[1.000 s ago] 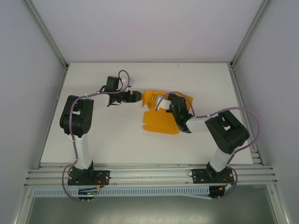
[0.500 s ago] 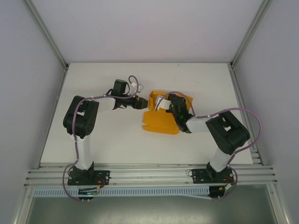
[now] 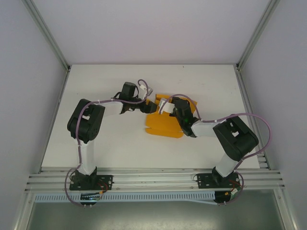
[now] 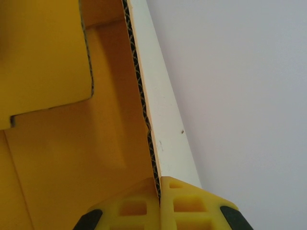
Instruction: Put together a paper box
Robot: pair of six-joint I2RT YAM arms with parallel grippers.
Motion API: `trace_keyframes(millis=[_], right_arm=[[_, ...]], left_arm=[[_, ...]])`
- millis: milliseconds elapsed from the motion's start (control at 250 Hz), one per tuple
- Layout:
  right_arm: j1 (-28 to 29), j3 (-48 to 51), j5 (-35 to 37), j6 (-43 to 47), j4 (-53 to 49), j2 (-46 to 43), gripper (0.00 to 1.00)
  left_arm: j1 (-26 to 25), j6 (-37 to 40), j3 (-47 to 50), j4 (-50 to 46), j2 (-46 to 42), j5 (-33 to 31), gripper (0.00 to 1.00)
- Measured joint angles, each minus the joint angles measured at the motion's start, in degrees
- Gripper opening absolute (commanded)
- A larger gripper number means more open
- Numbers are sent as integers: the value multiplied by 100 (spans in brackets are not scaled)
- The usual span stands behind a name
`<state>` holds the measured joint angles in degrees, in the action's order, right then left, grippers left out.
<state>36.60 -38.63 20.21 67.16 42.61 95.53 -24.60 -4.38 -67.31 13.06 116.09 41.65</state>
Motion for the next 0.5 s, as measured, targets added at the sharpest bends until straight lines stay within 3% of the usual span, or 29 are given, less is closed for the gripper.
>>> trace_keyframes(millis=[284,500], right_arm=[[98,-96,256,-216,-212,-2,0],[138,-98,275,-306,-260,0,0]], left_arm=[[-286,-24,-7,275,24,-664,70],[-304,-155,208,686,24,-905,57]])
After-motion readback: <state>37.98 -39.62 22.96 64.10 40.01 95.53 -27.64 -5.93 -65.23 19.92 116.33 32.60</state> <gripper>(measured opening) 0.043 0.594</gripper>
